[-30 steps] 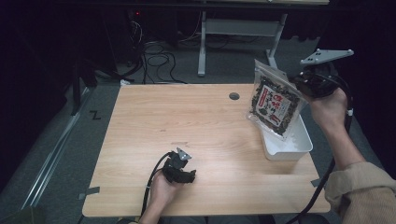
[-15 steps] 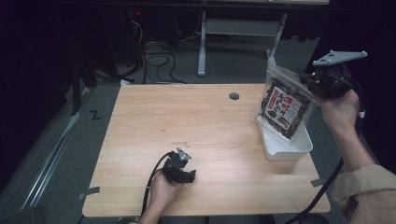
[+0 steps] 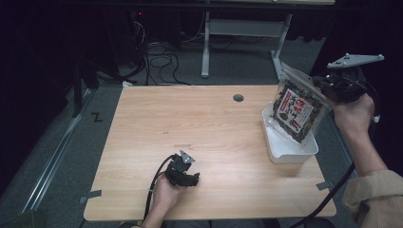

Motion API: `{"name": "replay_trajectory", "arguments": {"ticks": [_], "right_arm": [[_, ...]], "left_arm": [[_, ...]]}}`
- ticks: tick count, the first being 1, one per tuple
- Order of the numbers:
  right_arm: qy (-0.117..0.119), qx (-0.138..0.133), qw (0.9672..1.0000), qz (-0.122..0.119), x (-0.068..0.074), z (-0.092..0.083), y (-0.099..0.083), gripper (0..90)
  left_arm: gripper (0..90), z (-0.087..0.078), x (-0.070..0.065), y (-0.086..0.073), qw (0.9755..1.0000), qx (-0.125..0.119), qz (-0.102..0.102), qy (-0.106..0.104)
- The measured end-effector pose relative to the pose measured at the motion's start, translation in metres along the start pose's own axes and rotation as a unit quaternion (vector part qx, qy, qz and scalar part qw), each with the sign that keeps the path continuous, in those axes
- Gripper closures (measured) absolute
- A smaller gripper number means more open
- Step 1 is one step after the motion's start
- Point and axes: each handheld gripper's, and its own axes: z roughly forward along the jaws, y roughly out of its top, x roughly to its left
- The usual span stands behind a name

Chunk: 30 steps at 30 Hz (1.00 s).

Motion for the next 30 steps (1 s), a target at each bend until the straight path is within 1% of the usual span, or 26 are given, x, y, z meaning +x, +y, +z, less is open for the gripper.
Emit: {"name": "replay_trajectory", "arguments": {"ticks": [3,4,10,12,13,14,19,20,21,23,25,26,30], "right_arm": [[-0.002,-0.001,1.0000,0.006,-0.002,0.001,-0.001,90.0],[-0.003,0.003,1.0000,0.002,-0.002,0.001,-0.002,90.0],[-0.006,0.007,1.0000,0.002,-0.001,0.004,-0.004,90.0],[-0.008,0.006,0.9999,0.006,-0.002,0.003,-0.003,90.0],[-0.011,-0.001,0.9999,0.008,-0.003,0.001,-0.003,90.0],[-0.009,-0.005,0.9999,0.010,-0.004,0.001,-0.003,90.0],[-0.014,-0.005,0.9998,0.012,-0.005,-0.002,-0.004,90.0],[-0.015,-0.003,0.9998,0.013,-0.006,-0.001,-0.005,90.0],[-0.017,0.004,0.9998,0.012,-0.007,0.001,-0.006,90.0],[-0.019,0.007,0.9997,0.011,-0.007,0.003,-0.008,90.0],[-0.018,0.008,0.9998,0.010,-0.007,0.004,-0.009,90.0],[-0.016,0.016,0.9997,0.008,-0.005,0.006,-0.010,90.0],[-0.010,0.019,0.9997,0.010,-0.002,0.011,-0.011,90.0]], "left_arm": [[33.2,-0.001,0.000,0.000,1.0000,-0.002,0.000,0.001],[33.2,-0.001,0.000,0.000,1.0000,-0.002,0.001,0.001],[33.2,-0.001,0.000,0.000,1.0000,-0.002,0.002,0.001],[33.2,-0.001,0.000,0.000,1.0000,-0.002,0.001,0.001],[33.2,-0.001,0.000,0.000,1.0000,-0.002,0.001,0.001],[33.2,-0.001,0.000,0.000,1.0000,-0.003,0.001,0.002],[33.2,0.000,-0.001,0.000,1.0000,-0.001,0.004,0.001],[33.2,0.000,-0.001,0.000,1.0000,-0.001,0.004,0.001],[33.2,0.000,-0.001,0.000,1.0000,-0.002,0.003,0.002],[33.2,0.000,-0.001,0.000,1.0000,-0.002,0.003,0.002],[33.2,0.000,-0.001,0.000,1.0000,-0.001,0.005,0.003],[33.2,0.000,-0.002,0.000,1.0000,-0.001,0.005,0.002],[33.2,0.000,-0.001,0.000,1.0000,0.000,0.005,0.002]]}}
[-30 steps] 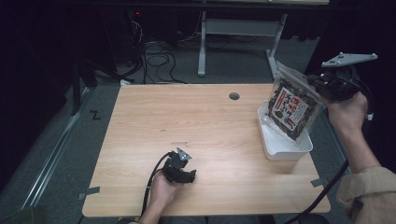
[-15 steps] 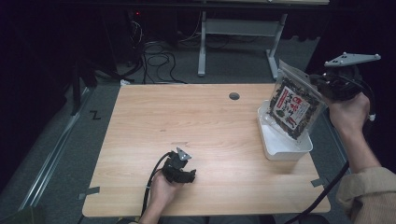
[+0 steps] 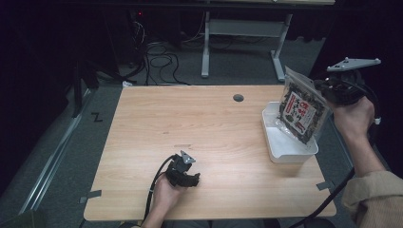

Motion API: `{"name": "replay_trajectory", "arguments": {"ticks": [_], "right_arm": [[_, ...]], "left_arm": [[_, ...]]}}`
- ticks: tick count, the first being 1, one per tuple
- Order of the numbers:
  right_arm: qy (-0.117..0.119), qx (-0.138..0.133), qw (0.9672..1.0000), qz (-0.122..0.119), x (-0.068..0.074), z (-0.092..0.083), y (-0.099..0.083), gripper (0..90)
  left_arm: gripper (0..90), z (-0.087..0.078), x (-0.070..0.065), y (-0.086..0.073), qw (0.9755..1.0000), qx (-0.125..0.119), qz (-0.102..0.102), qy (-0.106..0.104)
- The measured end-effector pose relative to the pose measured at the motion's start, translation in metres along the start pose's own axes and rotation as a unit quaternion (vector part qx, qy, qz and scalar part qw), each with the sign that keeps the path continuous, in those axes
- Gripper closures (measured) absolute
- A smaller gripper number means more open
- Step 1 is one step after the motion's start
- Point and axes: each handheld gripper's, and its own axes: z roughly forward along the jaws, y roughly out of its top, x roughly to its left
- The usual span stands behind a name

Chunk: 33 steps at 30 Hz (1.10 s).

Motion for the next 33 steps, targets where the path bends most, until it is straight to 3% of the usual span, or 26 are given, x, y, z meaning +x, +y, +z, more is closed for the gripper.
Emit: {"name": "replay_trajectory", "arguments": {"ticks": [9,16,19,28,33], "right_arm": [[0.020,0.026,0.9995,-0.003,0.008,0.015,-0.006,90.0],[0.045,0.050,0.9977,0.001,0.004,0.019,-0.013,86.6],[0.041,0.065,0.9970,-0.006,0.003,0.020,-0.015,85.1],[0.018,0.098,0.9950,0.008,-0.010,0.029,-0.034,84.2],[0.012,0.104,0.9943,0.019,-0.017,0.031,-0.039,82.3]], "left_arm": [[33.3,-0.001,0.000,0.000,1.0000,-0.002,-0.001,0.000],[33.2,-0.001,0.000,0.000,1.0000,-0.004,-0.003,0.001],[33.2,-0.001,0.000,0.000,1.0000,-0.003,-0.002,0.000],[33.3,0.000,-0.001,0.000,1.0000,-0.003,-0.003,0.001],[33.3,0.000,0.000,0.000,1.0000,-0.002,-0.004,0.001]]}}
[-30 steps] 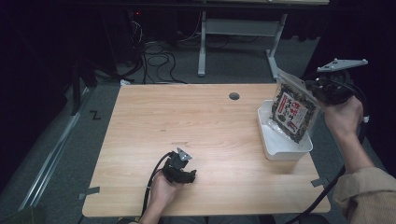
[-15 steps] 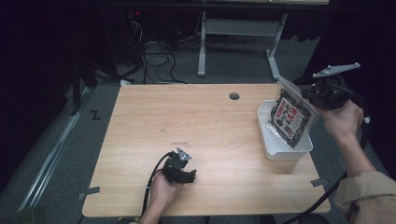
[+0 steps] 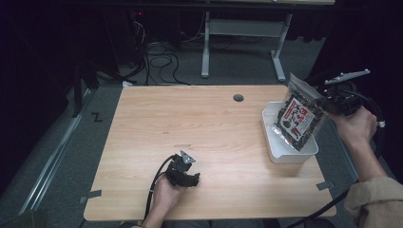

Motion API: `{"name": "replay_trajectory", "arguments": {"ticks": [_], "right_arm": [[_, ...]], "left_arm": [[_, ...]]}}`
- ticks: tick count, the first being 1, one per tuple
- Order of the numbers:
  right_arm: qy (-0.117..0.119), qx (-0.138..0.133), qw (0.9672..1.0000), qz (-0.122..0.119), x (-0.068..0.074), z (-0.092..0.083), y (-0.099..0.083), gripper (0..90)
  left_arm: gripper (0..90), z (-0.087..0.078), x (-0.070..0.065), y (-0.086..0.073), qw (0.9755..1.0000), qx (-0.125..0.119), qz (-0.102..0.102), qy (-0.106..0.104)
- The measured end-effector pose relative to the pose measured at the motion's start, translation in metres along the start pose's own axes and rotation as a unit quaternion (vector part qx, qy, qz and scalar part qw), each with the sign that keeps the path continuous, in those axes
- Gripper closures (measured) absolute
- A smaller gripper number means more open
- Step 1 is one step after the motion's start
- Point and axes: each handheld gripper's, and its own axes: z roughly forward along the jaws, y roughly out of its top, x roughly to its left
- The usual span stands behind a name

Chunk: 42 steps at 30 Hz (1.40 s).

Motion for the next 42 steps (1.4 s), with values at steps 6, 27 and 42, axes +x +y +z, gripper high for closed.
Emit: {"name": "replay_trajectory", "arguments": {"ticks": [6,27,42], "right_arm": [[-0.008,0.002,0.9999,0.009,-0.005,0.006,-0.009,76.2],[-0.020,-0.024,0.9969,0.072,-0.024,0.016,-0.035,38.6],[0.001,-0.099,0.9950,0.011,0.019,-0.012,-0.019,39.1]], "left_arm": [[33.3,0.000,-0.001,0.000,1.0000,0.000,0.000,0.000],[33.3,0.001,-0.006,0.000,1.0000,0.000,0.009,-0.004],[33.4,-0.006,-0.009,0.002,0.9997,-0.019,0.017,-0.004]]}}
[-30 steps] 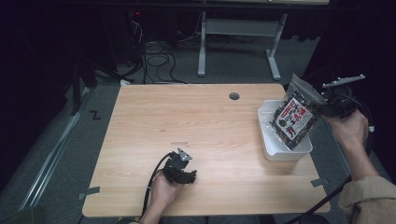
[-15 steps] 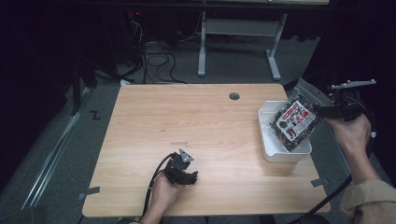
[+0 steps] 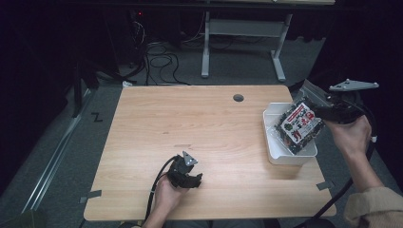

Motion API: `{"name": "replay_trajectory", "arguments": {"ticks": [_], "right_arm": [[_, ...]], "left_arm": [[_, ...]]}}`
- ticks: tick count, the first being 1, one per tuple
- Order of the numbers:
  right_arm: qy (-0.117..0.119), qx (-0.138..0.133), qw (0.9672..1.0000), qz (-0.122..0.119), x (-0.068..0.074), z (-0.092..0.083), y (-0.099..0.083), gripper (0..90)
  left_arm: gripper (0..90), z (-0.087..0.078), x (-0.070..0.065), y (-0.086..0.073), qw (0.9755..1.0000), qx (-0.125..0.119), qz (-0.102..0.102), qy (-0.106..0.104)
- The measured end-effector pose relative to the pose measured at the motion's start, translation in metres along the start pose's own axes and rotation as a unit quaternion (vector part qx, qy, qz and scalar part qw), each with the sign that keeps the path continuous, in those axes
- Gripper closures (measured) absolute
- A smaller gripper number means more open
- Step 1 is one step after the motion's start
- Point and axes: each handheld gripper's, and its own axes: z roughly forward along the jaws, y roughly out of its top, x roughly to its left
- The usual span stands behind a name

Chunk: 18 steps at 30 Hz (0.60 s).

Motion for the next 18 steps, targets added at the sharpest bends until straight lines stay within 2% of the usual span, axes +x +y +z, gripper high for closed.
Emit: {"name": "replay_trajectory", "arguments": {"ticks": [3,5,7,8,10,12,13,15,17,18], "right_arm": [[0.017,-0.006,0.9998,-0.010,0.011,-0.004,0.002,39.4],[0.042,-0.020,0.9986,-0.023,0.027,-0.010,0.003,39.7],[0.064,-0.030,0.9972,-0.021,0.033,-0.013,0.003,40.1],[0.064,-0.030,0.9972,-0.021,0.033,-0.013,0.003,40.1],[0.092,-0.040,0.9948,-0.014,0.040,-0.018,0.004,40.4],[0.111,-0.045,0.9928,-0.013,0.047,-0.022,0.005,40.5],[0.136,-0.052,0.9892,-0.014,0.057,-0.027,0.005,40.7],[0.143,-0.050,0.9884,-0.013,0.062,-0.029,0.005,40.8],[0.163,-0.044,0.9848,-0.043,0.080,-0.033,0.005,41.1],[0.168,-0.045,0.9837,-0.046,0.084,-0.033,0.005,41.4]], "left_arm": [[33.4,-0.002,-0.002,0.000,1.0000,-0.006,0.002,-0.001],[33.4,-0.004,-0.002,0.001,0.9999,-0.009,0.005,-0.002],[33.4,-0.004,-0.002,0.001,0.9999,-0.012,0.005,-0.002],[33.4,-0.004,-0.002,0.001,0.9999,-0.012,0.005,-0.002],[33.4,-0.006,-0.002,0.001,0.9999,-0.014,0.005,-0.002],[33.4,-0.007,-0.003,0.001,0.9998,-0.017,0.005,-0.002],[33.4,-0.007,-0.003,0.001,0.9998,-0.018,0.005,-0.002],[33.4,-0.007,-0.004,0.001,0.9998,-0.018,0.006,-0.003],[33.4,-0.007,-0.004,0.001,0.9998,-0.016,0.008,-0.002],[33.4,-0.007,-0.004,0.001,0.9998,-0.016,0.007,-0.002]]}}
